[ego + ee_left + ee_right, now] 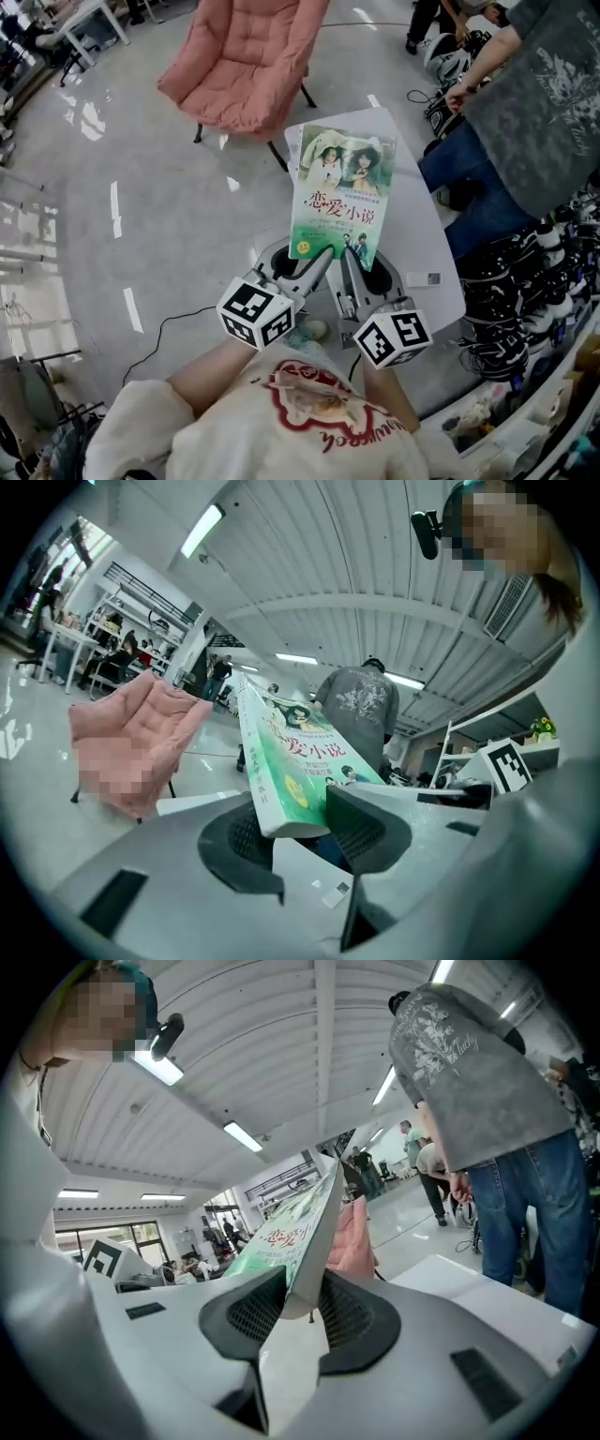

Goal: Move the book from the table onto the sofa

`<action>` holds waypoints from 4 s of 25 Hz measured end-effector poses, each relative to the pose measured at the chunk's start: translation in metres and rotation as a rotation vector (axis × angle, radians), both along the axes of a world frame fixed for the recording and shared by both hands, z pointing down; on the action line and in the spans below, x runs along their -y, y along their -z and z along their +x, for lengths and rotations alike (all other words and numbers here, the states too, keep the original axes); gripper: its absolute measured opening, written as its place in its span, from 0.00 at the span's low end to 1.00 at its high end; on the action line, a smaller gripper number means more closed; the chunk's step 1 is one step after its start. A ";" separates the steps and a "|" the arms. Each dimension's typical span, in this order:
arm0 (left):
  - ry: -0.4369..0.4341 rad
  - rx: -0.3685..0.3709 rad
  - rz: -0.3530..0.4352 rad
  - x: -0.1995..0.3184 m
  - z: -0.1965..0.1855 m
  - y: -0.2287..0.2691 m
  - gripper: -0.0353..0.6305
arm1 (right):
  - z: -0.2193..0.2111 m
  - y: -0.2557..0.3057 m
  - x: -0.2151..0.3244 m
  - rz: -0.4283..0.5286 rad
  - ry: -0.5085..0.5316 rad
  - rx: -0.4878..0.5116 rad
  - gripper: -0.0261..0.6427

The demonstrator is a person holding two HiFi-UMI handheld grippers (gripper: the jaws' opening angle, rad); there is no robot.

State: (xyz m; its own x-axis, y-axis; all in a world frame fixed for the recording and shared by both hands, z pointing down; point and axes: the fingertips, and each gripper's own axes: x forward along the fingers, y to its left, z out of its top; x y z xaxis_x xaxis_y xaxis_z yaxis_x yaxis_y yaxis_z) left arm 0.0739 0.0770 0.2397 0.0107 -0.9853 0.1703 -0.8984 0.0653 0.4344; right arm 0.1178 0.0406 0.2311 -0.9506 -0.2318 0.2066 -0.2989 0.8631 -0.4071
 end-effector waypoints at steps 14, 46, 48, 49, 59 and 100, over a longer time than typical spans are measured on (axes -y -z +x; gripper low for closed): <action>0.113 0.000 0.050 -0.020 -0.140 0.013 0.28 | -0.145 0.015 -0.015 0.046 0.114 0.003 0.19; 0.239 0.033 0.039 -0.019 -0.466 0.009 0.29 | -0.477 0.010 -0.009 0.009 0.227 0.049 0.19; 0.247 0.031 0.038 -0.006 -0.485 0.004 0.29 | -0.496 0.004 0.003 0.009 0.238 0.052 0.19; 0.250 0.031 0.041 0.000 -0.495 0.002 0.29 | -0.507 0.003 0.010 0.012 0.241 0.055 0.19; 0.282 0.026 0.054 0.110 -0.626 -0.005 0.29 | -0.640 -0.004 0.121 0.019 0.261 0.031 0.19; -0.007 -0.161 -0.222 0.231 -0.818 -0.268 0.29 | -0.820 -0.269 0.233 -0.170 -0.065 -0.222 0.21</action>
State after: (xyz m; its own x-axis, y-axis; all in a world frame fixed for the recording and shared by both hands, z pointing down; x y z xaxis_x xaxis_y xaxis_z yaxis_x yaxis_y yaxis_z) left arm -0.7440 -0.1542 0.5076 0.0622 -0.9240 0.3772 -0.8198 0.1683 0.5474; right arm -0.7018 -0.1923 0.5002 -0.8620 -0.2347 0.4493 -0.4493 0.7641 -0.4629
